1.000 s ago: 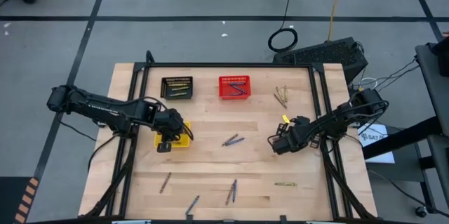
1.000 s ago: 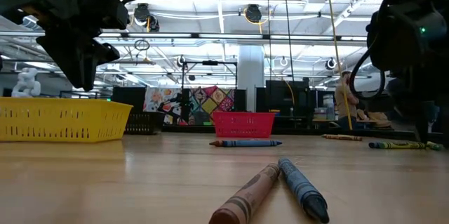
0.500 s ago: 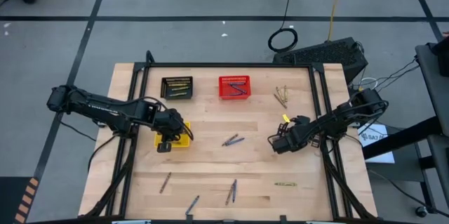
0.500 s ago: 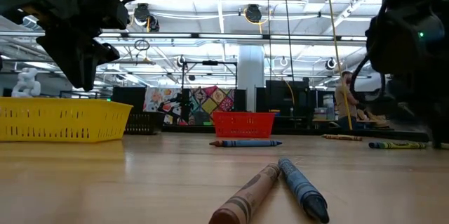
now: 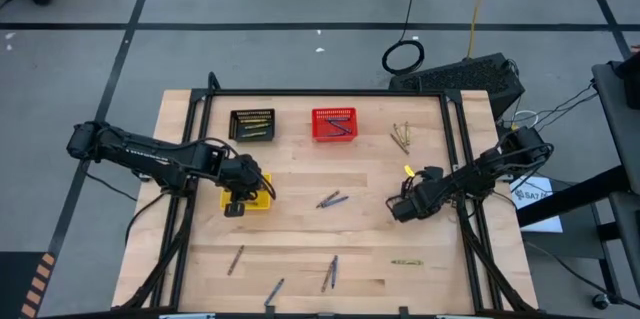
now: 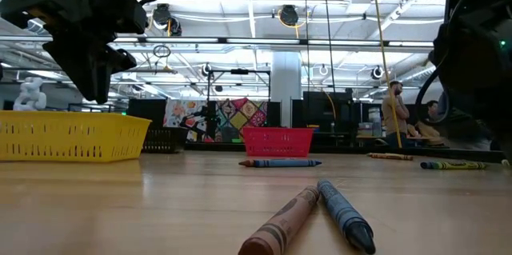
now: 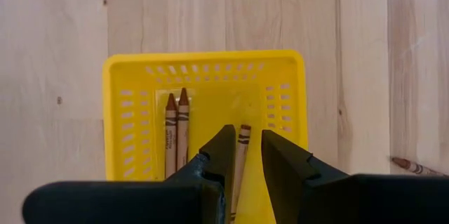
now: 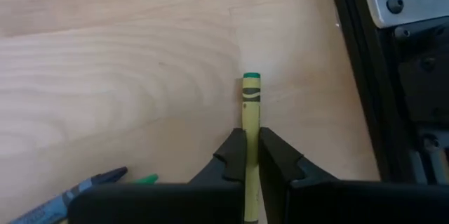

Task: Sort crayons
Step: Put the green crayon into the black basket

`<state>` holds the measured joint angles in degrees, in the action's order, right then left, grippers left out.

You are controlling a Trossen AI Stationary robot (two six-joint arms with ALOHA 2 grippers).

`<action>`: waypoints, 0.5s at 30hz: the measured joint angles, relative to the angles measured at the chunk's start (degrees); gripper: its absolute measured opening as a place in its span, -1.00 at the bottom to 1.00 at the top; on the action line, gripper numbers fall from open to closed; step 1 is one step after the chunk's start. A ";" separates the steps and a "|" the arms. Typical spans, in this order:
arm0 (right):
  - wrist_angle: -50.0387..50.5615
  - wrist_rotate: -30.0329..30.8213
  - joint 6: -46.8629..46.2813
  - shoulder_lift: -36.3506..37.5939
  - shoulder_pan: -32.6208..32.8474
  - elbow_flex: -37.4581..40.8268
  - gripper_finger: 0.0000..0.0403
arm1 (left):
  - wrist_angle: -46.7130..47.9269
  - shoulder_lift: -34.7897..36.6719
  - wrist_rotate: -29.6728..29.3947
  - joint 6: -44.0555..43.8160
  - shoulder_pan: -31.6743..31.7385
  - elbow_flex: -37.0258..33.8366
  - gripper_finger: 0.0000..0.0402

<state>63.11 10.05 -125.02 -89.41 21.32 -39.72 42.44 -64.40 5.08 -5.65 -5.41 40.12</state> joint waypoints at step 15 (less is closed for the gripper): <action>-1.50 4.73 1.78 0.01 0.17 -0.09 -1.00 | -2.16 0.00 0.00 -0.09 0.01 0.00 -0.65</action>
<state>61.61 14.78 -123.24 -89.40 21.50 -39.81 40.28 -64.40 5.08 -5.74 -5.40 40.12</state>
